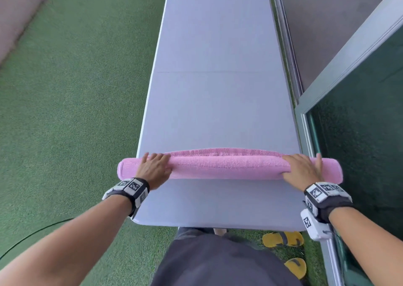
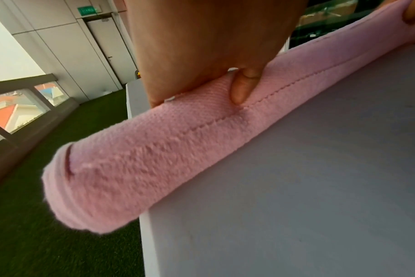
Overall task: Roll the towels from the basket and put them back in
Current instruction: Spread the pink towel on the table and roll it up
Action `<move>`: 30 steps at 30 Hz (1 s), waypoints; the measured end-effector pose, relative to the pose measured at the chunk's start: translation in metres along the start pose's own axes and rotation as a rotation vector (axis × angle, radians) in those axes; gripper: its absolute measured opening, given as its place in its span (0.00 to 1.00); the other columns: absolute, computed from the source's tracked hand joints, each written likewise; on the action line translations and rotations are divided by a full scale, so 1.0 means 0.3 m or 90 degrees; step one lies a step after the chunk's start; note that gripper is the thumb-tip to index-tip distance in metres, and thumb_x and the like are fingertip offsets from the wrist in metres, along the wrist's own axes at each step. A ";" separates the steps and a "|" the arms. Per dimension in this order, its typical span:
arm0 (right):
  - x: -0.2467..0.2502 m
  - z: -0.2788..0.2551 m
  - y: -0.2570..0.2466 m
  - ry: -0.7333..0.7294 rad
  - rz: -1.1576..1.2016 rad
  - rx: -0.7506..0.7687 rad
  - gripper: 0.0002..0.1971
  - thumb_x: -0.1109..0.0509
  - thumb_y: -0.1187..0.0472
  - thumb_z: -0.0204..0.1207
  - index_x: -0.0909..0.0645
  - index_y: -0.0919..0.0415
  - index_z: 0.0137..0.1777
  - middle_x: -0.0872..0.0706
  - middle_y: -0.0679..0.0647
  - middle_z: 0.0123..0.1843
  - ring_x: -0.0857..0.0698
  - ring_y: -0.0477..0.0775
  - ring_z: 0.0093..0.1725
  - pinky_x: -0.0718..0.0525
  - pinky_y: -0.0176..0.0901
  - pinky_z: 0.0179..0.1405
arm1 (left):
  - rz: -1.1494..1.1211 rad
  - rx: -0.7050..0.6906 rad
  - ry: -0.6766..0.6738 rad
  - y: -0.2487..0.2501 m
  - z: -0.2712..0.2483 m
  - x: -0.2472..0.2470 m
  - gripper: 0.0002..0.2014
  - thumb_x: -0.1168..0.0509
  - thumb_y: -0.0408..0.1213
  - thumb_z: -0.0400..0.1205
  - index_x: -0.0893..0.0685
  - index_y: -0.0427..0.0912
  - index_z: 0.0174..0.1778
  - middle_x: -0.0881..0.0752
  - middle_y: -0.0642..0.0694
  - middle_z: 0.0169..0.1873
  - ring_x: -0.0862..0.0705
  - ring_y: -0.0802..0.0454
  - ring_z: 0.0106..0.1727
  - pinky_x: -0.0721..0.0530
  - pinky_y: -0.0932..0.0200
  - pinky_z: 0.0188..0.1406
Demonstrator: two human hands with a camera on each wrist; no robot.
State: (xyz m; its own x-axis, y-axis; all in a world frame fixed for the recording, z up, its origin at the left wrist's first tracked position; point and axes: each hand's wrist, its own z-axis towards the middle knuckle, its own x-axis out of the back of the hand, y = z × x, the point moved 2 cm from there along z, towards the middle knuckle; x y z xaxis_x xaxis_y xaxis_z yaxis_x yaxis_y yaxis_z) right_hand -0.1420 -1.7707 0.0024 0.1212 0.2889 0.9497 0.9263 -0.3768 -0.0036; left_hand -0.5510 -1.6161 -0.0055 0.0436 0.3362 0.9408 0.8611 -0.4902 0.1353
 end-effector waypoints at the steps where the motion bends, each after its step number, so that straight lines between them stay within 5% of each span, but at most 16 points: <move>1: 0.015 0.013 -0.008 0.025 0.019 -0.002 0.27 0.36 0.54 0.75 0.31 0.48 0.76 0.26 0.46 0.75 0.30 0.49 0.75 0.53 0.70 0.79 | -0.023 0.013 0.015 -0.003 0.017 0.009 0.31 0.57 0.49 0.79 0.33 0.44 0.78 0.26 0.45 0.74 0.31 0.46 0.75 0.49 0.41 0.81; 4: 0.019 0.022 -0.035 0.080 0.105 0.003 0.26 0.43 0.48 0.83 0.38 0.49 0.81 0.34 0.48 0.81 0.38 0.50 0.80 0.57 0.69 0.78 | -0.078 0.023 0.058 0.005 0.032 -0.005 0.35 0.65 0.58 0.82 0.45 0.44 0.84 0.38 0.46 0.81 0.42 0.47 0.82 0.56 0.44 0.82; 6: -0.027 0.010 -0.050 0.040 0.087 0.033 0.32 0.53 0.36 0.80 0.41 0.47 0.83 0.38 0.46 0.83 0.44 0.49 0.83 0.60 0.68 0.78 | -0.051 0.002 0.017 0.018 0.017 -0.048 0.40 0.65 0.65 0.80 0.48 0.44 0.84 0.42 0.45 0.82 0.47 0.47 0.84 0.59 0.43 0.82; 8: -0.071 0.002 -0.049 0.029 0.054 0.058 0.37 0.58 0.34 0.76 0.40 0.49 0.83 0.36 0.48 0.83 0.43 0.52 0.83 0.56 0.72 0.78 | -0.009 -0.012 0.003 0.024 0.003 -0.089 0.41 0.68 0.66 0.80 0.48 0.42 0.84 0.42 0.43 0.82 0.48 0.45 0.84 0.61 0.43 0.81; 12: -0.062 0.016 -0.090 0.051 0.083 0.037 0.38 0.62 0.34 0.77 0.45 0.51 0.84 0.40 0.50 0.84 0.46 0.52 0.84 0.61 0.69 0.79 | -0.063 0.026 0.023 0.056 0.013 -0.079 0.35 0.66 0.60 0.84 0.56 0.43 0.84 0.52 0.44 0.84 0.59 0.47 0.84 0.65 0.41 0.81; 15: -0.069 0.026 -0.225 0.044 0.082 0.127 0.43 0.54 0.28 0.74 0.50 0.52 0.84 0.42 0.51 0.85 0.45 0.53 0.84 0.64 0.61 0.80 | -0.103 -0.055 0.059 0.211 0.037 -0.070 0.38 0.54 0.60 0.84 0.62 0.44 0.84 0.60 0.45 0.83 0.64 0.48 0.83 0.68 0.43 0.80; 19: -0.120 0.046 -0.395 0.036 0.042 0.196 0.49 0.27 0.35 0.62 0.40 0.55 0.80 0.27 0.54 0.78 0.30 0.57 0.78 0.50 0.66 0.77 | -0.046 -0.102 0.066 0.412 0.089 -0.142 0.43 0.35 0.50 0.78 0.49 0.41 0.84 0.45 0.42 0.83 0.52 0.42 0.84 0.57 0.36 0.80; 23: -0.100 0.111 -0.309 0.025 0.000 0.226 0.53 0.16 0.44 0.51 0.36 0.53 0.76 0.20 0.52 0.70 0.21 0.55 0.70 0.45 0.64 0.74 | 0.029 -0.127 0.045 0.332 0.135 -0.139 0.38 0.31 0.39 0.76 0.39 0.41 0.82 0.31 0.42 0.78 0.35 0.40 0.79 0.48 0.38 0.78; 26: -0.073 0.141 -0.153 0.000 -0.046 0.202 0.49 0.20 0.38 0.56 0.37 0.53 0.76 0.18 0.53 0.69 0.18 0.54 0.67 0.46 0.63 0.74 | 0.064 -0.119 0.021 0.167 0.121 -0.113 0.39 0.29 0.42 0.74 0.36 0.40 0.81 0.26 0.41 0.73 0.27 0.39 0.73 0.41 0.38 0.79; 30: -0.040 0.142 0.051 -0.051 -0.116 0.127 0.42 0.45 0.28 0.68 0.33 0.55 0.76 0.18 0.53 0.68 0.18 0.55 0.67 0.44 0.68 0.72 | 0.092 -0.077 0.016 -0.070 0.044 -0.076 0.39 0.27 0.45 0.73 0.34 0.36 0.78 0.22 0.37 0.68 0.24 0.36 0.70 0.36 0.36 0.76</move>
State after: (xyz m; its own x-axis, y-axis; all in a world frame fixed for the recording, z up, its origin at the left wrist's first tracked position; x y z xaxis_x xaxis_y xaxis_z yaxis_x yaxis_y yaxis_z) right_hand -0.1142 -1.7426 -0.0225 -0.0340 0.4083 0.9122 0.9864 -0.1330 0.0962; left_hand -0.5632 -1.6028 -0.0341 0.1486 0.2359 0.9603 0.7794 -0.6256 0.0331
